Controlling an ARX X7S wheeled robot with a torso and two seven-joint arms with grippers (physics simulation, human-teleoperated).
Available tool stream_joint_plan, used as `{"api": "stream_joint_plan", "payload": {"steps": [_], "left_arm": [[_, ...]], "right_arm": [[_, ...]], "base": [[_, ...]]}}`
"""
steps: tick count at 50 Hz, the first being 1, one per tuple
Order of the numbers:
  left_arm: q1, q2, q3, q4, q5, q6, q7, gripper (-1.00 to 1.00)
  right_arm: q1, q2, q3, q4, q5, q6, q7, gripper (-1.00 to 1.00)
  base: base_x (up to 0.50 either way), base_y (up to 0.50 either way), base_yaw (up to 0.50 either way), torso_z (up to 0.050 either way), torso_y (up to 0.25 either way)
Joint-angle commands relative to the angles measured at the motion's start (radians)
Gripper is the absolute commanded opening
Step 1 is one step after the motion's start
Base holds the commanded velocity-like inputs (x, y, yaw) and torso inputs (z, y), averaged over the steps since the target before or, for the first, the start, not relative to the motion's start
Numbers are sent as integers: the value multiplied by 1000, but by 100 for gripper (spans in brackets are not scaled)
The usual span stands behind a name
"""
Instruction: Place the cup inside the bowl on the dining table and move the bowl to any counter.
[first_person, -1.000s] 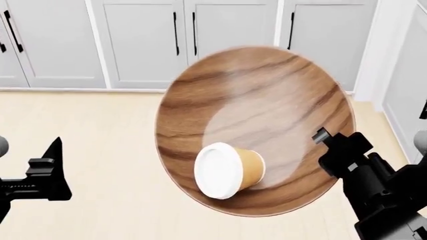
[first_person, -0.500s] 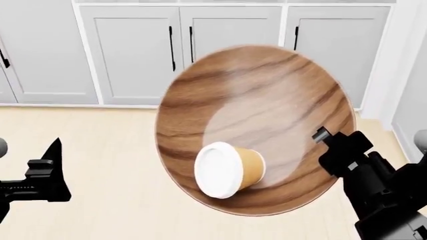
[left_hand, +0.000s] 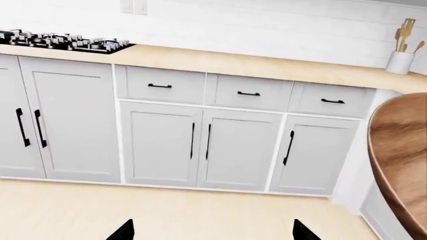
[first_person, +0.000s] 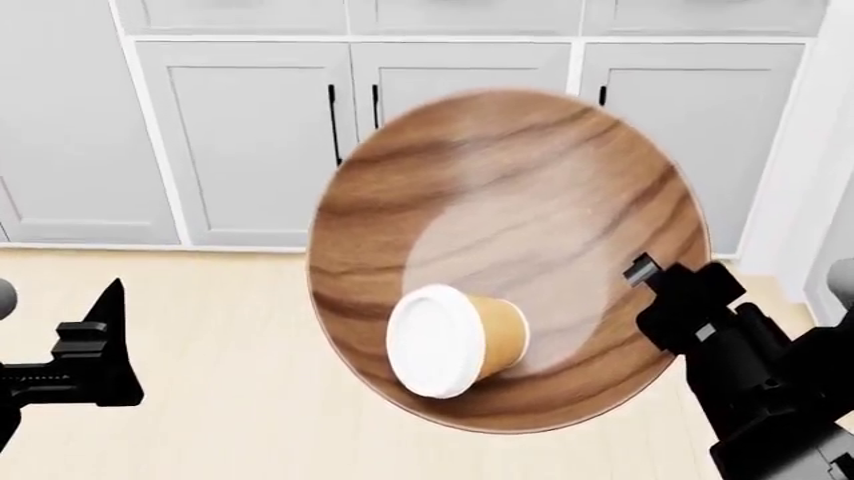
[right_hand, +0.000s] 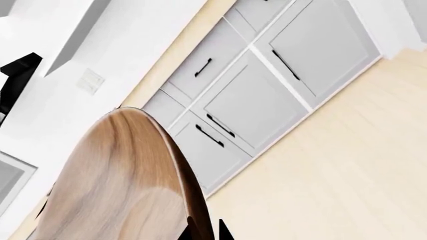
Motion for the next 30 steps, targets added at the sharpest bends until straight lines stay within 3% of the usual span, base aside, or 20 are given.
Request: {"api": "stream_joint_plan", "payload": {"steps": [1,30], "left_arm": [[-1,5,6,-2,18,18,-1,100],[-56,-9,11,-5,-8,-7,-15,100]], "right_arm": [[2,-1,9,-9,20,-11,-13,-100],[66,28,14,-21,69,1,48,-100]], "base": [[500,-1,0,0,10],[500,-1,0,0,1]]}}
